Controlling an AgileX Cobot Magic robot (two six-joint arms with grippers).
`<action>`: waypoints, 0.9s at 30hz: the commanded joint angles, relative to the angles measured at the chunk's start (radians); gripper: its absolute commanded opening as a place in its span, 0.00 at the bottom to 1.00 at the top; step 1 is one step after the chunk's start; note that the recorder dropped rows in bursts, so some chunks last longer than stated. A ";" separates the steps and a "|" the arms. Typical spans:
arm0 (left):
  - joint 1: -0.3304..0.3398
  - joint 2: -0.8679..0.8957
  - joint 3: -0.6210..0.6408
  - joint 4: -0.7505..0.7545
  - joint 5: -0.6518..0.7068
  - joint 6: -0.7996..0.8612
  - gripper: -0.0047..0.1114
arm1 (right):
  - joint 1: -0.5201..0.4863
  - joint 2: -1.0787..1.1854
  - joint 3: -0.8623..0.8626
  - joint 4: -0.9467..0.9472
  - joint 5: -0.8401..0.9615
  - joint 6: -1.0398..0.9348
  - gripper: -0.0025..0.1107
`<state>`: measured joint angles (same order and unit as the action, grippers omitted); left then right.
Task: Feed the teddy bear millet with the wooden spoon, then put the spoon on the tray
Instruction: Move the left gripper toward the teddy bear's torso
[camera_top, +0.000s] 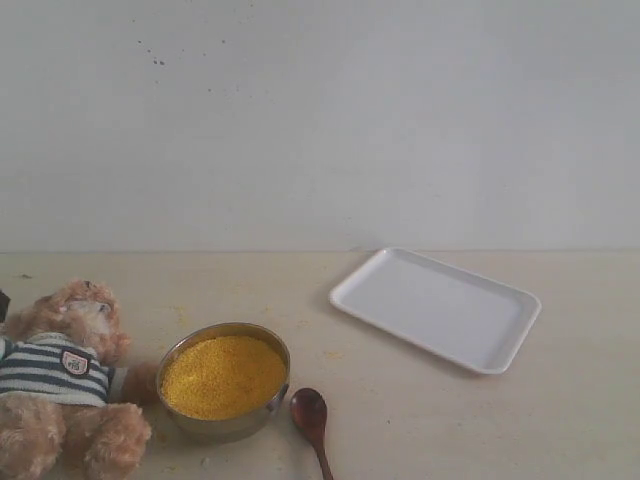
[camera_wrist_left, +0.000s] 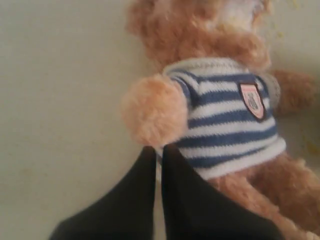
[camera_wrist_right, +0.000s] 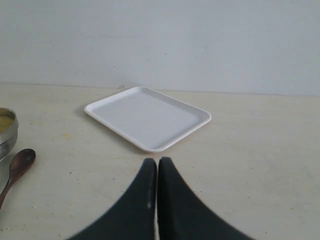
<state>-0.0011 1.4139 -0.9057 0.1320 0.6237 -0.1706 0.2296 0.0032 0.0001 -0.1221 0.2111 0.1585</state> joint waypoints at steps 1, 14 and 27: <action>-0.002 0.046 -0.010 -0.132 0.021 0.078 0.08 | -0.001 -0.003 0.000 -0.004 -0.004 -0.001 0.02; 0.000 0.167 -0.009 -0.146 -0.086 0.143 0.54 | -0.001 -0.003 0.000 -0.004 -0.004 -0.001 0.02; 0.000 0.258 -0.009 -0.174 -0.188 0.090 0.98 | -0.001 -0.003 0.000 -0.004 -0.004 -0.001 0.02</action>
<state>0.0000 1.6621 -0.9062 -0.0263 0.4887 -0.0697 0.2296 0.0032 0.0001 -0.1221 0.2111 0.1585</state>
